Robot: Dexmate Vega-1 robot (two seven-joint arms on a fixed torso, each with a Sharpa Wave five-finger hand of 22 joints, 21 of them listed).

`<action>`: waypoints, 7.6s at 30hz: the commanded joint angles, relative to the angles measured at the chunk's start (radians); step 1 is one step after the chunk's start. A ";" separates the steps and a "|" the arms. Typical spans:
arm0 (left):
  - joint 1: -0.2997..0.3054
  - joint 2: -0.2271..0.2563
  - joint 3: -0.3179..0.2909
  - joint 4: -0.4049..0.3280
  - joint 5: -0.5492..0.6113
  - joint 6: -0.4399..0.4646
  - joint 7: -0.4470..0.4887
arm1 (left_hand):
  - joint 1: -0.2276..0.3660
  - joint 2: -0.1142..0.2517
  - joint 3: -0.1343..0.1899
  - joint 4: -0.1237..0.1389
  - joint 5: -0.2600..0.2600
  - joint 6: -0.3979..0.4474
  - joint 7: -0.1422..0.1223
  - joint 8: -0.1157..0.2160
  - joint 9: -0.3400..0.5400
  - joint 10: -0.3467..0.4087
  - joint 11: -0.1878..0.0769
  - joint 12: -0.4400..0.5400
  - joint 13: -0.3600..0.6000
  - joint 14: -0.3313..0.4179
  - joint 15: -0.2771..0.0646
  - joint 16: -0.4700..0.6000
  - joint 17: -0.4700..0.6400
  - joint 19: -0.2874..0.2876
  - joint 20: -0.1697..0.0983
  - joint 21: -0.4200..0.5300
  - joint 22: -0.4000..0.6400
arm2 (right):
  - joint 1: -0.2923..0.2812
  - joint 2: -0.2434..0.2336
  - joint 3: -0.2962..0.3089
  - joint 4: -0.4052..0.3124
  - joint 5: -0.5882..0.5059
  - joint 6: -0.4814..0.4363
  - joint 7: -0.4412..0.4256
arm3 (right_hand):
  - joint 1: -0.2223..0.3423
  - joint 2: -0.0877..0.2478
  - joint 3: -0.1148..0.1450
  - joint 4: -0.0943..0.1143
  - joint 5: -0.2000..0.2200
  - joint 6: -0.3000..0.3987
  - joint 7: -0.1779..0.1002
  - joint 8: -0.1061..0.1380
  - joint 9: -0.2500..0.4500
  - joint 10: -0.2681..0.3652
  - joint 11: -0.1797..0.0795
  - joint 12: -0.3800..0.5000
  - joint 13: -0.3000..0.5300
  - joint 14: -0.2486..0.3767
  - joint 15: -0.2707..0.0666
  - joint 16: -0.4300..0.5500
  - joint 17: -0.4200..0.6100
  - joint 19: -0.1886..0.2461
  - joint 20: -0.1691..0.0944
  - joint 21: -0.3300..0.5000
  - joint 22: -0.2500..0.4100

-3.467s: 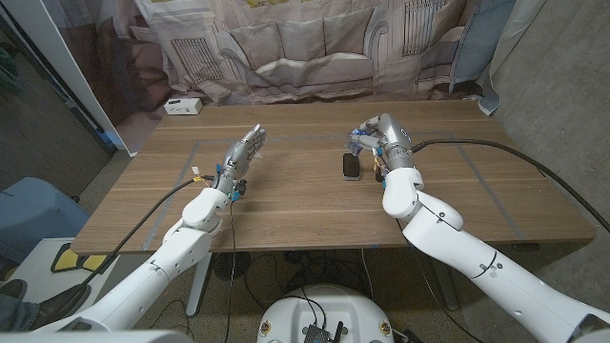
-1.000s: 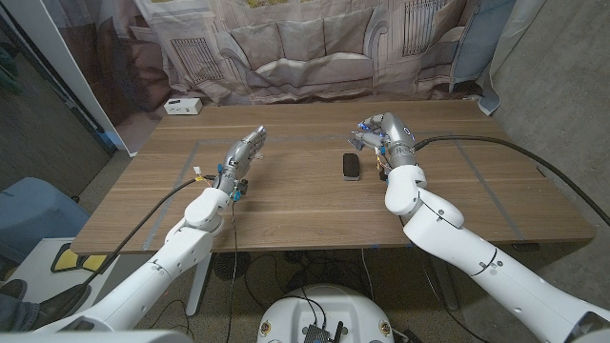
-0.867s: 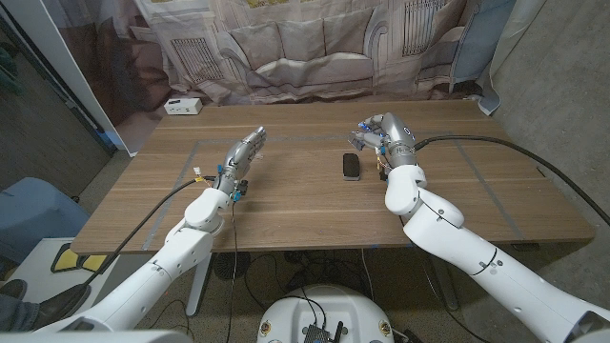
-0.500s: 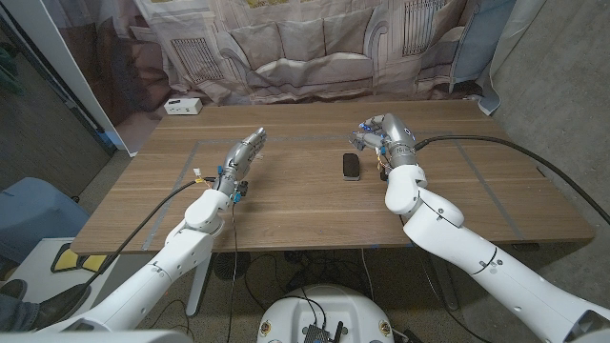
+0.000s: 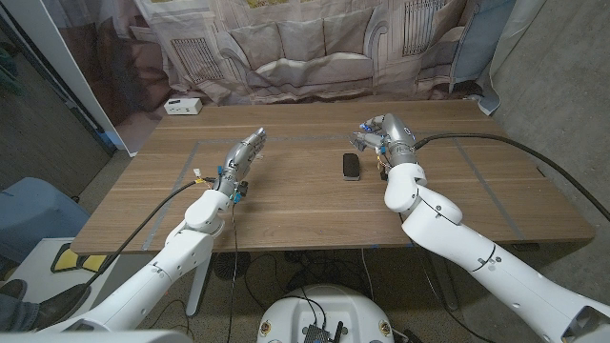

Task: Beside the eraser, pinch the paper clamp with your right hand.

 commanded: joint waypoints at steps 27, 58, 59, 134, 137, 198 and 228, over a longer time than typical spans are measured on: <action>-0.007 -0.006 -0.001 0.016 -0.007 -0.004 -0.007 | 0.014 -0.002 0.006 -0.007 -0.004 0.001 -0.001 -0.001 0.006 0.002 -0.004 -0.003 0.003 0.004 -0.005 -0.001 0.004 0.003 0.009 -0.004 0.005 | 0.051 -0.008 -0.038 0.014 0.017 -0.073 0.006 | -0.038 0.008 -0.025 0.007 0.007 -0.128 0.015 -0.010 -0.002 -0.121 -0.010 -0.023 -0.004 -0.106 0.029 -0.033 -0.001 -0.033 0.013 -0.002 0.005; -0.008 0.004 -0.010 0.024 -0.012 -0.018 -0.023 | 0.016 -0.003 0.008 -0.006 -0.004 0.001 -0.003 -0.001 0.006 0.002 -0.003 -0.003 0.004 0.006 -0.005 -0.001 0.004 0.001 0.009 -0.004 0.005 | 0.166 0.080 -0.157 0.157 -0.027 -0.270 -0.034 | -0.071 0.005 -0.040 0.015 0.006 -0.139 0.013 0.003 -0.003 -0.127 -0.007 -0.011 -0.005 -0.120 0.022 -0.032 -0.003 -0.044 0.013 -0.001 0.006; -0.008 0.004 -0.010 0.024 -0.013 -0.020 -0.024 | 0.016 -0.003 0.008 -0.006 -0.004 0.001 -0.002 -0.001 0.006 0.003 -0.005 -0.002 0.004 0.005 -0.005 -0.001 0.004 0.002 0.009 -0.004 0.005 | 0.169 0.082 -0.162 0.161 -0.029 -0.275 -0.036 | -0.080 -0.003 -0.046 0.017 0.006 -0.139 0.013 0.004 -0.003 -0.129 -0.007 -0.010 -0.005 -0.120 0.022 -0.032 -0.005 -0.044 0.013 0.000 0.006; -0.039 0.014 -0.017 0.061 -0.034 -0.037 -0.082 | 0.018 -0.006 0.013 -0.004 -0.004 0.002 -0.002 -0.001 0.006 0.002 -0.005 -0.003 0.004 0.005 -0.005 -0.001 0.004 0.001 0.009 -0.004 0.005 | 0.216 0.293 -0.213 0.535 0.003 -0.312 -0.273 | -0.183 -0.011 -0.082 0.047 0.016 -0.135 0.026 0.012 -0.007 -0.130 0.005 -0.003 -0.009 -0.119 0.033 -0.029 -0.018 -0.035 0.013 0.006 0.006; -0.043 0.011 -0.015 0.065 -0.035 -0.038 -0.087 | 0.018 -0.006 0.013 -0.004 -0.004 0.003 -0.003 -0.001 0.006 0.003 -0.004 -0.002 0.004 0.005 -0.005 -0.001 0.004 0.001 0.009 -0.004 0.005 | 0.215 0.297 -0.212 0.542 0.004 -0.315 -0.280 | -0.186 -0.010 -0.082 0.047 0.016 -0.135 0.026 0.012 -0.007 -0.131 0.009 -0.003 -0.009 -0.119 0.037 -0.029 -0.019 -0.036 0.013 0.005 0.006; -0.061 -0.013 -0.011 0.117 -0.055 -0.065 -0.117 | 0.020 -0.005 0.017 -0.003 -0.004 0.005 -0.001 0.000 0.006 0.005 -0.006 -0.002 0.004 0.006 -0.004 -0.001 0.004 0.003 0.010 -0.003 0.006 | 0.257 0.353 -0.275 0.629 0.021 -0.407 -0.285 | -0.326 -0.044 -0.135 0.077 0.023 -0.316 0.029 -0.006 -0.007 -0.320 0.015 -0.028 -0.008 -0.272 0.099 -0.069 -0.034 -0.142 0.015 -0.008 0.007; -0.038 0.015 -0.021 0.079 -0.056 -0.046 -0.114 | 0.023 -0.002 0.022 -0.003 -0.003 0.008 0.000 0.000 0.006 0.009 -0.001 0.000 0.004 0.010 -0.005 0.000 0.004 0.006 -0.007 -0.002 0.006 | 0.161 0.182 -0.233 0.476 -0.008 -0.072 -0.280 | -0.438 -0.018 -0.157 0.102 0.029 -0.513 0.107 -0.005 -0.007 -0.594 0.170 -0.026 -0.015 -0.491 0.112 -0.084 -0.048 -0.167 -0.193 0.000 0.003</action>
